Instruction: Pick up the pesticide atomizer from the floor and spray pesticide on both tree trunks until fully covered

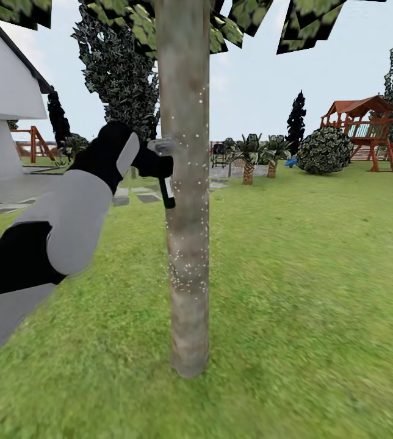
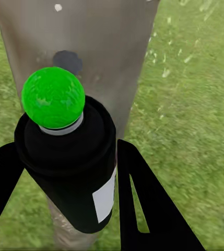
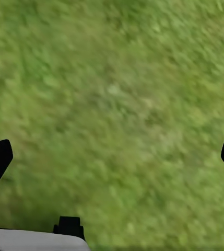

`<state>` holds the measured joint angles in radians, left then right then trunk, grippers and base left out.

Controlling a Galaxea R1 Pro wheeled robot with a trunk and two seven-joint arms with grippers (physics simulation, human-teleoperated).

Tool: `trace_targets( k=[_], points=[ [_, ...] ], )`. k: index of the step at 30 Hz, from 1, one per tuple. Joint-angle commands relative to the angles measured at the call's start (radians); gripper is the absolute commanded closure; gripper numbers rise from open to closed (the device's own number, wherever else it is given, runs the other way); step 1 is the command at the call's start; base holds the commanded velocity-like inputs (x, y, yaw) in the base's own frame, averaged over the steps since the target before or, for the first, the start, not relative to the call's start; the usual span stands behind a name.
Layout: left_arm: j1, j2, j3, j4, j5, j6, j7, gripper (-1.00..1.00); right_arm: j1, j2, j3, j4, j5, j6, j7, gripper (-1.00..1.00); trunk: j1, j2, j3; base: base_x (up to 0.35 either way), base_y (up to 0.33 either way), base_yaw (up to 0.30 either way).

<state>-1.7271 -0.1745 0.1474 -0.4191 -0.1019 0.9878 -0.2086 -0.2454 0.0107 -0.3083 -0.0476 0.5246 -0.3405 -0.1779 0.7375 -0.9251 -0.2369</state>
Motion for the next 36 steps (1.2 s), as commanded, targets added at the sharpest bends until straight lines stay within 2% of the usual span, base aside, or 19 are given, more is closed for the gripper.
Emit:
trace_targets(
  k=[1,5,8,14,19,22,26,30,36],
  points=[
    [-0.021,0.000,0.000,0.018,-0.002,0.000,0.000,1.00,0.000,0.000,0.000,0.000,0.000,0.000,0.000,-1.00,0.000,0.000,0.000,0.000,0.000,0.000],
    [-0.081,0.002,0.000,0.041,-0.002,0.000,0.000,1.00,0.000,0.000,0.000,0.000,0.000,0.000,0.000,-1.00,0.000,0.000,0.000,0.000,0.000,0.000],
    [-0.151,0.017,0.001,0.077,-0.002,0.000,0.000,1.00,0.000,0.000,0.000,0.000,0.000,0.000,0.000,-1.00,0.000,0.000,0.000,0.000,0.000,0.000],
    [-0.249,0.019,0.001,0.119,-0.002,0.000,0.000,1.00,0.000,0.000,0.000,0.000,0.000,0.000,0.000,-1.00,0.000,0.000,0.000,0.000,0.000,0.000],
    [-0.307,0.023,0.001,0.124,-0.002,0.000,0.000,1.00,0.000,0.000,0.000,0.000,0.000,0.000,0.000,-1.00,0.000,0.000,0.000,0.000,0.000,0.000],
    [-0.317,0.025,0.001,0.125,-0.002,0.000,0.000,1.00,0.000,0.000,0.000,0.000,0.000,0.000,0.000,-1.00,0.000,0.000,0.000,0.000,0.000,0.000],
    [-0.319,0.026,0.003,0.202,-0.002,-0.001,0.000,1.00,0.000,0.000,0.000,0.000,0.000,0.000,0.000,-1.00,0.000,0.000,0.000,0.000,0.000,0.000],
    [-0.319,0.034,0.046,0.271,-0.002,-0.002,0.000,1.00,0.000,0.000,0.000,0.000,0.000,0.000,0.000,-1.00,0.000,0.000,0.000,0.000,0.000,0.000],
    [-0.319,0.054,0.059,0.372,-0.002,-0.004,0.001,1.00,0.000,0.000,0.000,0.000,0.000,0.000,0.000,-1.00,0.000,0.000,0.000,0.000,0.000,0.000]
  ],
)
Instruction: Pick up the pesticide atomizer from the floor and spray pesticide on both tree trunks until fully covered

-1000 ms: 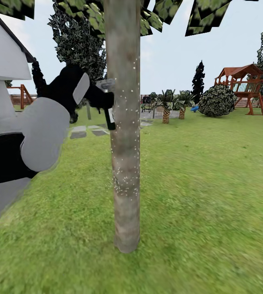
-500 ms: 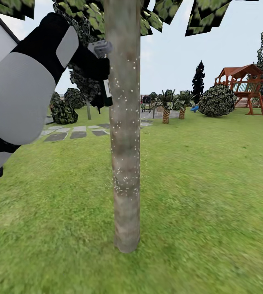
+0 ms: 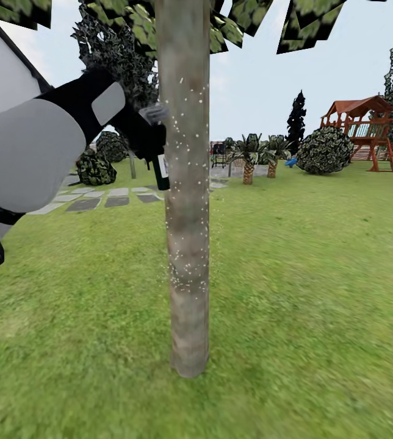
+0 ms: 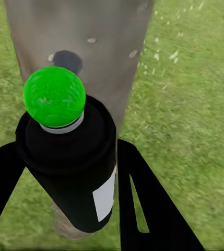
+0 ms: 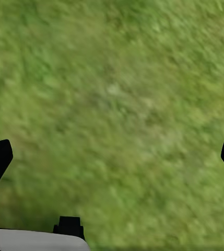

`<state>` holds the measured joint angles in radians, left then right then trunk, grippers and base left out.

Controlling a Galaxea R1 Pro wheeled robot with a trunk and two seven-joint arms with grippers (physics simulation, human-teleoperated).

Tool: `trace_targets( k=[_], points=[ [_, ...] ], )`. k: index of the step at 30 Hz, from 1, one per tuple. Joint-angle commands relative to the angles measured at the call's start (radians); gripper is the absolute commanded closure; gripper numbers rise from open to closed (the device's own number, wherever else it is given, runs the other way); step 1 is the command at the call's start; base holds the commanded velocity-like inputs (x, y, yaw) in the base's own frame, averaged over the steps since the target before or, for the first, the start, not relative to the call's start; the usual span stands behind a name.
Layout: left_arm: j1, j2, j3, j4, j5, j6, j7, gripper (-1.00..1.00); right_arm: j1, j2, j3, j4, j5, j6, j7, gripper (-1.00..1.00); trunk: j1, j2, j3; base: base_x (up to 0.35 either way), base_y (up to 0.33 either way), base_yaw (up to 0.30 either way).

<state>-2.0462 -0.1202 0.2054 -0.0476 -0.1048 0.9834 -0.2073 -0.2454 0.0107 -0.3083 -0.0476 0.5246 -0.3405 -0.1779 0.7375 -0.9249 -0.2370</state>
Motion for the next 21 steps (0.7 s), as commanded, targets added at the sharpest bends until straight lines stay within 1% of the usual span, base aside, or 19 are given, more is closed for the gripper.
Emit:
trace_targets(
  k=[1,9,10,13,18,21],
  points=[
    [0.000,0.000,0.001,0.004,0.001,0.000,0.000,1.00,0.000,0.000,0.000,0.000,0.000,0.000,0.000,-1.00,0.000,0.000,0.000,0.000,0.000,0.000],
    [0.011,-0.014,0.002,0.012,0.002,-0.001,-0.001,1.00,0.000,0.000,0.000,0.000,0.000,0.000,0.000,-1.00,0.000,0.000,0.000,0.000,0.000,0.000],
    [0.023,-0.018,0.002,0.013,0.002,-0.002,-0.001,1.00,0.000,0.000,0.000,0.000,0.000,0.000,0.000,-1.00,0.000,0.000,0.000,0.000,0.000,0.000],
    [0.084,-0.036,0.002,0.015,0.002,-0.003,0.001,1.00,0.000,0.000,0.000,0.000,0.000,0.000,0.000,-1.00,0.000,0.000,0.000,0.000,0.000,0.000],
    [0.118,-0.042,0.002,0.016,0.002,-0.005,0.002,1.00,0.000,0.000,0.000,0.000,0.000,0.000,0.000,-1.00,0.000,0.000,0.000,0.000,0.000,0.000],
    [0.129,-0.042,0.002,0.016,0.002,-0.005,0.002,1.00,0.000,0.000,0.000,0.000,0.000,0.000,0.000,-1.00,0.000,0.000,0.000,0.000,0.000,0.000]
  ],
)
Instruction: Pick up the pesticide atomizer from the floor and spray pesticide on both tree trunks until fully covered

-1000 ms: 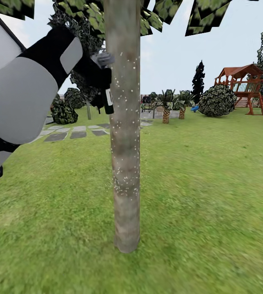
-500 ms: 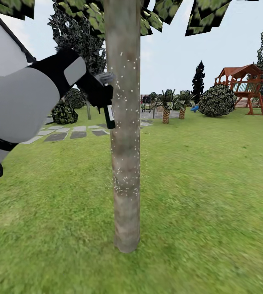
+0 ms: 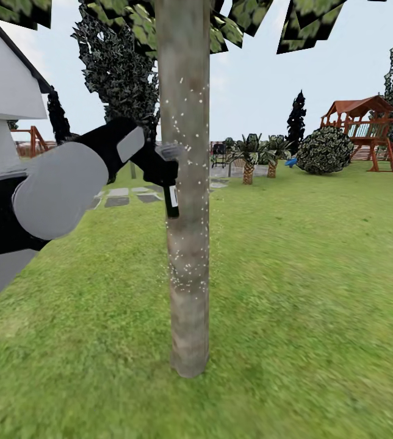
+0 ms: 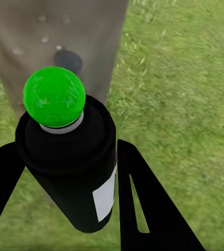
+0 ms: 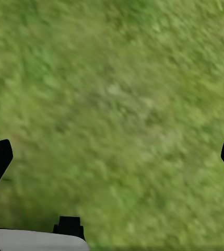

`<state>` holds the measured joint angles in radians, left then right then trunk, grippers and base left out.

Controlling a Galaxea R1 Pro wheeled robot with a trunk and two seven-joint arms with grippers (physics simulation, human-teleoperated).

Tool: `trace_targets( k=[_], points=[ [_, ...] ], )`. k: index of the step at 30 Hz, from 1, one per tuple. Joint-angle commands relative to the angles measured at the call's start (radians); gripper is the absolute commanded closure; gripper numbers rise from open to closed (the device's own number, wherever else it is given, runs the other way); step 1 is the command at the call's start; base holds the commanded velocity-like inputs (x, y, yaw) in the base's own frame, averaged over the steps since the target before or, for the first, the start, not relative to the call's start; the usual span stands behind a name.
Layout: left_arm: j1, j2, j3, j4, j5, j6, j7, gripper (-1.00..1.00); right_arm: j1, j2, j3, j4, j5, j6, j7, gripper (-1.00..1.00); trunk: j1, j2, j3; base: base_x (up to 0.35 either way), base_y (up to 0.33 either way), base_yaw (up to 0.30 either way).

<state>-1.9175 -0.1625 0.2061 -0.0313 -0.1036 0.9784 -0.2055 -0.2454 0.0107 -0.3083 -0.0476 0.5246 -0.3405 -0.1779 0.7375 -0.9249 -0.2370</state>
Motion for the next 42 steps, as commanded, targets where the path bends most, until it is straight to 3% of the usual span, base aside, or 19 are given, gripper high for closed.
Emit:
trace_targets(
  k=[1,12,21,29,42],
  points=[
    [0.004,0.000,0.001,0.000,0.000,0.000,0.000,1.00,0.000,0.000,0.000,0.000,0.000,0.000,0.000,-1.00,0.000,0.000,0.000,0.000,0.000,0.000],
    [0.067,0.000,0.001,0.001,0.001,-0.010,-0.003,1.00,0.000,0.000,0.000,0.000,0.000,0.000,0.000,-1.00,0.000,0.000,0.000,-0.001,0.000,0.000],
    [0.106,-0.001,0.001,0.001,0.001,-0.086,-0.003,1.00,0.000,0.000,0.000,0.000,0.000,0.000,0.000,-1.00,0.000,0.000,0.000,-0.078,0.008,0.000],
    [0.135,0.000,0.001,0.001,0.001,-0.092,-0.003,1.00,0.000,0.000,0.000,0.001,0.000,0.000,0.000,-1.00,0.000,0.000,0.000,-0.103,0.088,0.000],
    [0.265,0.000,0.001,0.000,-0.002,-0.103,-0.003,1.00,0.000,0.000,0.000,0.029,0.000,0.000,0.000,-1.00,0.000,0.000,0.000,-0.004,0.001,0.000]
  ],
)
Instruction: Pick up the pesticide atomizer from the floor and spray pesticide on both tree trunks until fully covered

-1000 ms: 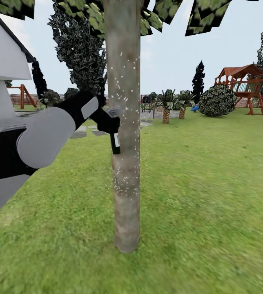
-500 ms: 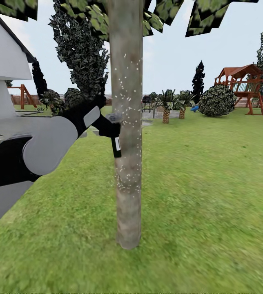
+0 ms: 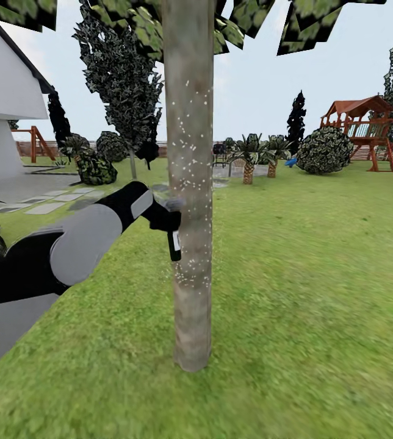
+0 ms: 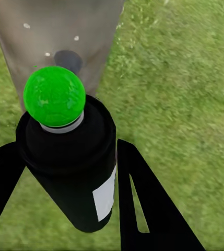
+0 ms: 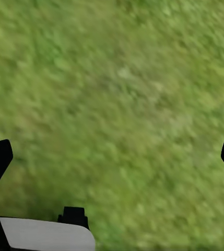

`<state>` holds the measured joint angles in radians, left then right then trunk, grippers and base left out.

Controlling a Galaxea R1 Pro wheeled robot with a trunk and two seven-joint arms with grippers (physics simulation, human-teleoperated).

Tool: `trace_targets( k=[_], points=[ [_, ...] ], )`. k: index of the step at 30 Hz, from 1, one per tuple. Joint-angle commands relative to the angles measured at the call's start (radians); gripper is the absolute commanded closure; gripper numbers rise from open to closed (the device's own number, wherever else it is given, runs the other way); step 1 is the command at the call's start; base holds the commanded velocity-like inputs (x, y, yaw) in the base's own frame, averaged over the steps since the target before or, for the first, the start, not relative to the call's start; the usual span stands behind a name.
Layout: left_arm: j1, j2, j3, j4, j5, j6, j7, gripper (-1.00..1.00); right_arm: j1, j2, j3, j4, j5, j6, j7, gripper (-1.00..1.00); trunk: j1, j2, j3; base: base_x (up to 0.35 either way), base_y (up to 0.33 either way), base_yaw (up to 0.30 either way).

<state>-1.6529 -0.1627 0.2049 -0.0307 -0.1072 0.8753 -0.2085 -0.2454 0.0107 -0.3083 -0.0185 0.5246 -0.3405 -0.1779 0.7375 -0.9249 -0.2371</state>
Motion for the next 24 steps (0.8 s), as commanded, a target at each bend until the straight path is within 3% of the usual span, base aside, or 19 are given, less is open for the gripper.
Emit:
trace_targets(
  k=[1,7,9,13,16,19,22,23,24],
  points=[
    [0.004,0.000,0.002,0.000,0.001,-0.019,0.001,1.00,0.000,0.000,0.000,0.000,0.000,0.000,0.000,-1.00,0.000,0.000,0.000,0.000,0.000,0.000],
    [0.048,0.000,0.002,0.000,0.001,-0.053,0.000,1.00,0.000,0.000,0.000,0.000,0.000,0.000,0.000,-1.00,0.000,0.000,0.000,0.000,0.000,0.000],
    [0.104,0.000,0.002,0.000,0.000,-0.131,0.000,1.00,0.000,0.000,0.000,0.001,0.000,0.000,0.000,-1.00,0.000,0.000,0.000,0.000,0.000,0.000],
    [0.184,0.004,0.001,-0.001,-0.001,-0.191,0.000,1.00,0.000,0.000,0.000,0.002,0.000,-0.001,0.000,-1.00,0.000,0.000,0.000,0.000,0.000,0.000],
    [0.260,0.006,0.001,-0.001,-0.002,-0.300,0.000,1.00,0.000,0.000,0.000,0.002,0.000,-0.001,0.000,-1.00,0.000,0.000,0.000,0.000,0.000,0.000],
    [0.337,0.019,0.001,-0.002,-0.002,-0.403,0.000,1.00,0.000,0.000,0.000,0.002,0.000,-0.002,0.000,-1.00,0.000,0.000,0.000,0.000,0.000,0.000],
    [0.389,0.035,0.001,-0.002,-0.002,-0.441,0.000,1.00,0.000,0.000,0.000,0.002,0.000,-0.002,0.000,-1.00,0.000,0.000,0.000,0.000,0.000,0.000],
    [0.419,0.039,0.000,-0.002,-0.002,-0.453,0.000,1.00,0.000,0.001,0.000,0.002,0.000,-0.002,0.000,-1.00,0.000,0.000,0.000,0.000,0.000,0.000],
    [0.467,0.042,0.000,-0.002,-0.002,-0.509,0.000,1.00,0.000,0.004,0.000,0.002,0.000,-0.002,0.000,-1.00,0.000,0.000,0.000,0.000,0.000,0.000]
  ],
)
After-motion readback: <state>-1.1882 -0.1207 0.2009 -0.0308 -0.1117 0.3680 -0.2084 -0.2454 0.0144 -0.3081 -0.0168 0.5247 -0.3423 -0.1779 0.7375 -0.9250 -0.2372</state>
